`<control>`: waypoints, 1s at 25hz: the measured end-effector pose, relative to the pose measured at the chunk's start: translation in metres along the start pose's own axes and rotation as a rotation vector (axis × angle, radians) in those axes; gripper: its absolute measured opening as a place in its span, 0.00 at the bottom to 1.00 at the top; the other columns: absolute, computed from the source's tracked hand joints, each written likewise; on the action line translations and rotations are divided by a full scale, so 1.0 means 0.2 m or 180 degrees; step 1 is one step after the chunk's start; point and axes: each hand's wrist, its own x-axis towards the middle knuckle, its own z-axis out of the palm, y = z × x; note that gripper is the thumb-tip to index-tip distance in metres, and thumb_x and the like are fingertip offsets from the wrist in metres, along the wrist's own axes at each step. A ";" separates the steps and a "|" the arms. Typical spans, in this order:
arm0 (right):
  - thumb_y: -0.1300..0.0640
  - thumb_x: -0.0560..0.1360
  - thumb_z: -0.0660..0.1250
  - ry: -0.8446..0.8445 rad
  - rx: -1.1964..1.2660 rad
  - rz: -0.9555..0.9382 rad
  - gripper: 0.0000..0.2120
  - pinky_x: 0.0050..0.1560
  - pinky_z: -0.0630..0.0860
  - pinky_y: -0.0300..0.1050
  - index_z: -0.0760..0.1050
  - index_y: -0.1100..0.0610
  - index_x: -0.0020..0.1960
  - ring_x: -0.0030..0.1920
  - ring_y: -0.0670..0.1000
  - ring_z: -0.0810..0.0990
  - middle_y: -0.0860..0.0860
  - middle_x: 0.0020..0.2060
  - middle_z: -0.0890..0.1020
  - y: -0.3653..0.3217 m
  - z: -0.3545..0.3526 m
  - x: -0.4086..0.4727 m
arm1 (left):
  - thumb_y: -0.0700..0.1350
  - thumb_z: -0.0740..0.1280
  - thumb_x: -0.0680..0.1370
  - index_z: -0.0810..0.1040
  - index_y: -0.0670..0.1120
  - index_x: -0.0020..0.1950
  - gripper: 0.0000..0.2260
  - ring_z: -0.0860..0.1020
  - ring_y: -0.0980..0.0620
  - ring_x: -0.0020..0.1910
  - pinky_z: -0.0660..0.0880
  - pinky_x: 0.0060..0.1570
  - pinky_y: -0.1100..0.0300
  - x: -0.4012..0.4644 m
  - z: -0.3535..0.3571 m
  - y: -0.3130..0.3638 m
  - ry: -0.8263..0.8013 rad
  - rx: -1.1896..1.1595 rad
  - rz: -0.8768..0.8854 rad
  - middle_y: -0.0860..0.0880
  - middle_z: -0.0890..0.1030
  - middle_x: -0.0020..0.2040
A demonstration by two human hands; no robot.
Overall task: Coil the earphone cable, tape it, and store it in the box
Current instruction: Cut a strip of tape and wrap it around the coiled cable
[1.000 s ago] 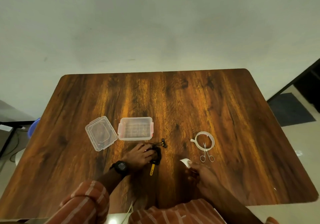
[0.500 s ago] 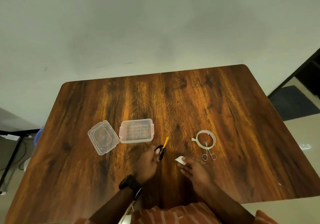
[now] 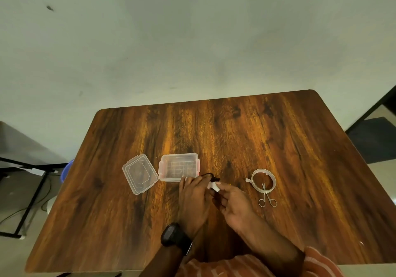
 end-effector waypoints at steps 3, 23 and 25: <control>0.61 0.76 0.60 -0.0210 0.0100 0.0168 0.13 0.43 0.72 0.48 0.78 0.62 0.57 0.46 0.55 0.84 0.58 0.46 0.86 -0.04 -0.01 -0.03 | 0.49 0.58 0.79 0.78 0.47 0.66 0.18 0.77 0.49 0.59 0.61 0.71 0.45 0.00 -0.06 -0.03 0.0060 0.0344 0.0486 0.50 0.83 0.58; 0.49 0.66 0.76 -0.1579 -0.3363 -0.3023 0.10 0.57 0.71 0.45 0.84 0.52 0.45 0.54 0.44 0.77 0.37 0.47 0.81 -0.40 0.09 -0.12 | 0.59 0.54 0.80 0.80 0.43 0.49 0.23 0.76 0.49 0.48 0.72 0.50 0.46 0.16 -0.51 0.10 -0.0468 -0.1470 0.0251 0.46 0.81 0.45; 0.50 0.67 0.75 -0.1544 -0.3463 -0.3148 0.07 0.52 0.70 0.45 0.83 0.52 0.42 0.48 0.42 0.78 0.37 0.41 0.82 -0.40 0.10 -0.12 | 0.57 0.56 0.81 0.79 0.45 0.51 0.18 0.77 0.53 0.47 0.73 0.47 0.51 0.17 -0.52 0.10 -0.0382 -0.1288 0.0301 0.50 0.81 0.45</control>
